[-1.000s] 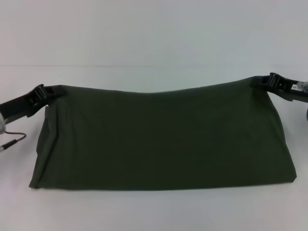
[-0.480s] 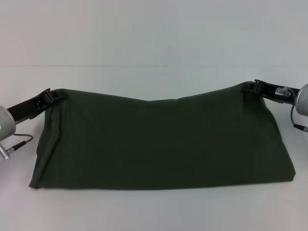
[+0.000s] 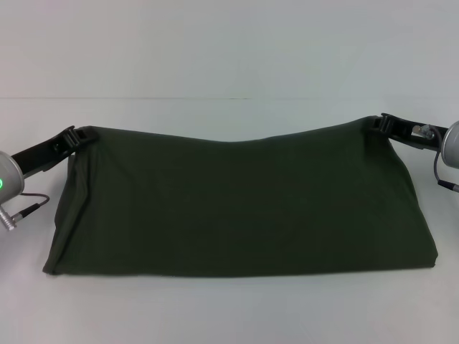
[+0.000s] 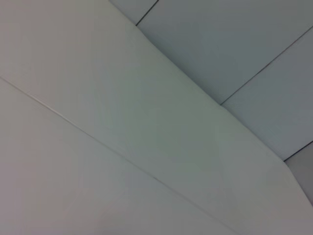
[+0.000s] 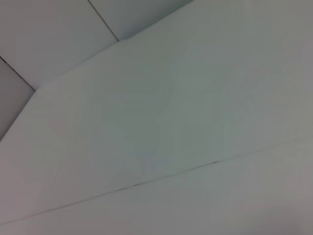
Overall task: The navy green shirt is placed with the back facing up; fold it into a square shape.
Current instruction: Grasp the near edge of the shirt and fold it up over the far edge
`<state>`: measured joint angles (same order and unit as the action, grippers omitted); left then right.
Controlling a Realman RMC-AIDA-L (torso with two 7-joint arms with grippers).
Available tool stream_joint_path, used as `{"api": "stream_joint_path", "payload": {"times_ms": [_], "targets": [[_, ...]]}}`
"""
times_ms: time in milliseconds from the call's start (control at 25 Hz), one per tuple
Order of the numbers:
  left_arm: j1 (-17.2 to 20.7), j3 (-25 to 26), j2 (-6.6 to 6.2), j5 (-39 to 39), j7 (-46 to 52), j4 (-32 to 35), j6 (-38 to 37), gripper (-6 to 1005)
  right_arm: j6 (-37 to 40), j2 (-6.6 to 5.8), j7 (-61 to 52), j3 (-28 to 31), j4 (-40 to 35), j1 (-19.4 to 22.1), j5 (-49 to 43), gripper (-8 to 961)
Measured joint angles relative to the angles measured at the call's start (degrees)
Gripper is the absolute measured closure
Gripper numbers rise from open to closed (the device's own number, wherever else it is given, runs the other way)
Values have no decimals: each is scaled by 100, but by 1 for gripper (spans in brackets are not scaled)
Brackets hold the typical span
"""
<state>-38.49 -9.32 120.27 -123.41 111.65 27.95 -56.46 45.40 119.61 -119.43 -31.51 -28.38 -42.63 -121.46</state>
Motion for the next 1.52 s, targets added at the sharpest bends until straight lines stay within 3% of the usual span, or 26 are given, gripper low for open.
{"api": "stream_joint_path", "payload": {"times_ms": [520,760,1040,1200,1520], "targets": [[-54,1,109,223,-350,-190,435,924,-380,23,-2,-37,67,-44,4,905],[-91,-63,293,434,-738,-275,751,906,-744,29,9,-39,332,-176,11,885],[-136,-222,360,515,-1101,-453,1106,886,-638,40,760,-40,542,-104,654,746],[-88,-213,345,526,-1117,-481,1140,720,-480,24,1043,-37,591,24,942,667],[187,-186,150,756,-1108,-437,1105,399,0,-22,1272,20,476,483,1419,341]]}}
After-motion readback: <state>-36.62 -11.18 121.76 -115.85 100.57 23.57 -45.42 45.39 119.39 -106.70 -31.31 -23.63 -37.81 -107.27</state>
